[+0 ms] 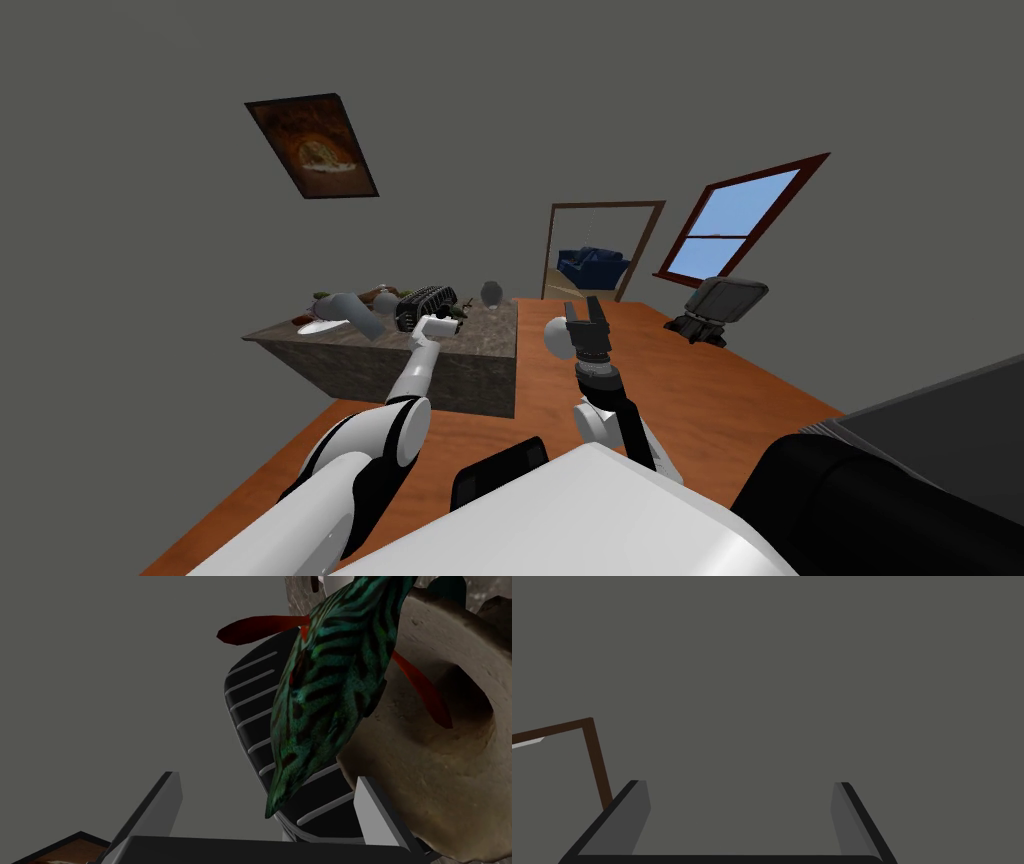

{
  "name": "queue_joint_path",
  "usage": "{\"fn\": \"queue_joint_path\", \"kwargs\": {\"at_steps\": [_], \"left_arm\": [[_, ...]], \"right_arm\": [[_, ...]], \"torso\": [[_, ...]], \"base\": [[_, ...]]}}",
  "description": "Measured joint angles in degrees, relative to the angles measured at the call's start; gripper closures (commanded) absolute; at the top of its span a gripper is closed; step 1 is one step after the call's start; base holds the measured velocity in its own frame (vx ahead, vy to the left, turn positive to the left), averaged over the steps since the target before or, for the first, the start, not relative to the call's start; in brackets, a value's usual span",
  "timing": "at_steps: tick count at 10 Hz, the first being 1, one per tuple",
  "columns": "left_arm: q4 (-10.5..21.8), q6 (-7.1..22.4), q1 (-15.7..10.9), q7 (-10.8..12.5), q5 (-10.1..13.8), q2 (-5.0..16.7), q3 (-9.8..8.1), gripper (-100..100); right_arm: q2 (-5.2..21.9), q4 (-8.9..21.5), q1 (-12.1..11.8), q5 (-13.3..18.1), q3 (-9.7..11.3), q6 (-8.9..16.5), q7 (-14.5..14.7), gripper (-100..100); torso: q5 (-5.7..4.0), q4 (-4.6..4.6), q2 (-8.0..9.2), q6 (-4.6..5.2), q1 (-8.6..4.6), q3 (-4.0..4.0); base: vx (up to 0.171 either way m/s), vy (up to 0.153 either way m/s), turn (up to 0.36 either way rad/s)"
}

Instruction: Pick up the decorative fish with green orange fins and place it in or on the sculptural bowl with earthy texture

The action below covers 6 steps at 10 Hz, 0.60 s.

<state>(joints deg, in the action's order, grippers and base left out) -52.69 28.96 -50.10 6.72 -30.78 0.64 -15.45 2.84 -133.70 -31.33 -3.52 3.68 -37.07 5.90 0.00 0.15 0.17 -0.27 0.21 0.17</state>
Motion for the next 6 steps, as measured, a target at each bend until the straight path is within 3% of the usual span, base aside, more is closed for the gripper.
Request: {"fn": "queue_joint_path", "kwargs": {"at_steps": [6], "left_arm": [[-0.98, 5.60, -4.39, -0.44, -1.24, -1.05, -0.76, -100]], "right_arm": [[0.00, 0.00, 0.00, 0.00, 0.00, 0.00, 0.00, 0]], "torso": [[0.01, 0.05, 0.03, 0.02, 0.09, 0.04]], "base": [[-0.007, 0.040, -0.033]]}}
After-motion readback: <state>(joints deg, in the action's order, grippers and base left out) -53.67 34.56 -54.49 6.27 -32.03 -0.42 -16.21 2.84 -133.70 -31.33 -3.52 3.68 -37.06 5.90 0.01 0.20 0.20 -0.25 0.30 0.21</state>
